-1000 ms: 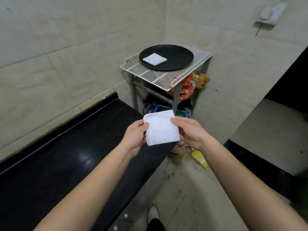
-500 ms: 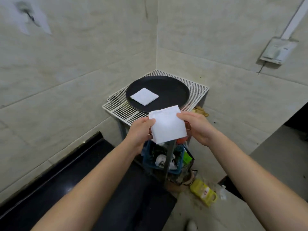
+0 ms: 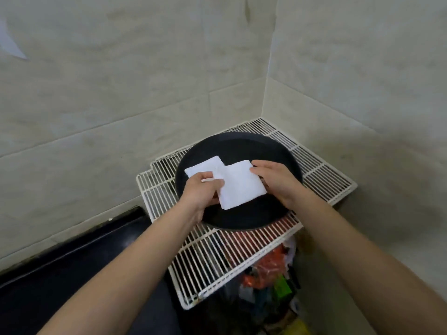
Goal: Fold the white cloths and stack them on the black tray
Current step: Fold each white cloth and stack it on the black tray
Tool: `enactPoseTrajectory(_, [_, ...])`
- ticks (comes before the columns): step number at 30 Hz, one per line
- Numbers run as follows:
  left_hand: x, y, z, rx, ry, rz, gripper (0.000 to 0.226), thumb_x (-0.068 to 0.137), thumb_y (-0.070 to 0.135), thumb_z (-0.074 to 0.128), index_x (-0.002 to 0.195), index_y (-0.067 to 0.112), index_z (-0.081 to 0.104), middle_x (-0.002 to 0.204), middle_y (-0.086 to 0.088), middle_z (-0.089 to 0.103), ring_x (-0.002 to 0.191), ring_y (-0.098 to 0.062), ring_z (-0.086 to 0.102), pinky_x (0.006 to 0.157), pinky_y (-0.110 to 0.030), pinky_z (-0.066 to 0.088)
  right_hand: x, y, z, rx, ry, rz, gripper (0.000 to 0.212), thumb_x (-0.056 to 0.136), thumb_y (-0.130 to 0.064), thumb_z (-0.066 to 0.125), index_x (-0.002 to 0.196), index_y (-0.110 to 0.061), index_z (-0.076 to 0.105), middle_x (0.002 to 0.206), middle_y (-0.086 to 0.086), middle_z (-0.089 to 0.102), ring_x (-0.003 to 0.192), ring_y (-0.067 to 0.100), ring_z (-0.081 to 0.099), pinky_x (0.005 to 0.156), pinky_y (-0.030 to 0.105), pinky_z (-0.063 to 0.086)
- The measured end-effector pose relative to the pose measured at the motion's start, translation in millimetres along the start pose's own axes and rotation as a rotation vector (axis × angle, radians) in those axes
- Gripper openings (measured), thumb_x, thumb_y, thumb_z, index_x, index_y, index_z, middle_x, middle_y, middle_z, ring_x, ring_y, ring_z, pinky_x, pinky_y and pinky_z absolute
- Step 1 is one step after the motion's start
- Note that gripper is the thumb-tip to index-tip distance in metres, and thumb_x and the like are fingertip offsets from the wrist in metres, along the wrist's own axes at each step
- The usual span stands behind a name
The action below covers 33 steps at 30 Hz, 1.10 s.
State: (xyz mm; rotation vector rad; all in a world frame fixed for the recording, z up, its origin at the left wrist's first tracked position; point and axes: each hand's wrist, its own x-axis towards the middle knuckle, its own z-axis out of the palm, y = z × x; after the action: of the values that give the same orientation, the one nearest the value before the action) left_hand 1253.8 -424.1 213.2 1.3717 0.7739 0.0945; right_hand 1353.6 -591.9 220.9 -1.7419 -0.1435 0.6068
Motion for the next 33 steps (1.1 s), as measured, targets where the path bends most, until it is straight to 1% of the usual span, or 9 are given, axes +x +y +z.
enactPoseTrajectory(5, [41,15,54,-0.027,0.126,-0.026,0.044,0.086,0.002,0.069,0.124,0.008,0.049,0.111,-0.018,0.067,0.085,-0.027,0.071,0.076,-0.043,0.062,73,-10,-43,-0.159,-0.026,-0.053,0.046,0.094,-0.006,0.059,0.140,-0.013,0.056,0.128,0.007,0.064,0.105,0.019,0.063,0.077,0.025,0.051])
enactPoseTrajectory(9, [61,30,75,0.015,0.194,-0.007,0.038,0.087,0.009,0.069,0.118,0.016,0.050,0.098,-0.008,0.069,0.072,-0.020,0.072,0.078,-0.042,0.062,114,-13,-54,-0.166,-0.012,-0.120,0.043,0.093,-0.004,0.060,0.135,-0.014,0.059,0.124,0.009,0.066,0.107,0.022,0.065,0.088,0.032,0.053])
enactPoseTrajectory(14, [84,33,78,0.212,0.350,0.098,0.024,0.079,0.011,0.073,0.097,0.018,0.057,0.093,-0.003,0.066,0.091,-0.026,0.069,0.084,-0.046,0.059,140,-12,-52,-0.286,-0.044,-0.181,0.037,0.093,-0.009,0.059,0.128,-0.020,0.063,0.119,0.002,0.068,0.110,0.018,0.064,0.100,0.036,0.050])
enactPoseTrajectory(17, [88,26,76,0.449,0.337,0.087,0.027,0.083,0.016,0.072,0.108,0.014,0.063,0.092,0.002,0.065,0.097,-0.024,0.066,0.091,-0.038,0.054,144,-3,-50,-0.517,-0.054,-0.236,0.038,0.092,-0.014,0.061,0.130,-0.018,0.064,0.128,0.003,0.065,0.112,0.017,0.063,0.101,0.028,0.047])
enactPoseTrajectory(21, [88,23,78,0.611,0.302,0.125,0.023,0.087,0.012,0.070,0.109,0.008,0.067,0.095,-0.001,0.064,0.093,-0.020,0.062,0.083,-0.027,0.047,144,1,-55,-0.694,-0.049,-0.319,0.035,0.091,-0.011,0.059,0.123,-0.021,0.068,0.125,0.002,0.066,0.107,0.018,0.064,0.093,0.026,0.048])
enactPoseTrajectory(26, [91,27,81,0.735,0.299,0.118,0.013,0.086,0.008,0.069,0.088,0.014,0.058,0.091,-0.004,0.061,0.085,-0.021,0.057,0.074,-0.026,0.043,137,0,-62,-0.819,-0.045,-0.345,0.033,0.093,-0.008,0.054,0.119,-0.021,0.070,0.123,0.004,0.064,0.108,0.022,0.063,0.093,0.034,0.051])
enactPoseTrajectory(28, [89,29,81,0.825,0.277,0.128,0.013,0.086,0.009,0.069,0.091,0.015,0.059,0.095,-0.005,0.062,0.086,-0.021,0.057,0.074,-0.026,0.043,132,-1,-64,-0.900,-0.066,-0.365,0.034,0.094,-0.009,0.053,0.120,-0.023,0.070,0.122,0.005,0.060,0.107,0.024,0.061,0.091,0.034,0.050])
enactPoseTrajectory(30, [85,30,78,0.882,0.263,0.161,0.022,0.086,0.011,0.069,0.108,0.013,0.066,0.106,-0.005,0.066,0.097,-0.023,0.061,0.078,-0.025,0.042,127,-5,-66,-0.976,-0.076,-0.394,0.035,0.096,-0.011,0.051,0.123,-0.024,0.068,0.123,0.005,0.059,0.110,0.025,0.059,0.092,0.036,0.049])
enactPoseTrajectory(33, [70,39,65,0.815,0.318,0.263,0.029,0.090,0.017,0.065,0.119,0.011,0.066,0.111,-0.004,0.069,0.107,-0.023,0.062,0.083,-0.023,0.041,116,-17,-63,-1.033,-0.035,-0.441,0.034,0.099,-0.016,0.049,0.130,-0.023,0.064,0.130,0.004,0.057,0.115,0.026,0.058,0.092,0.036,0.047])
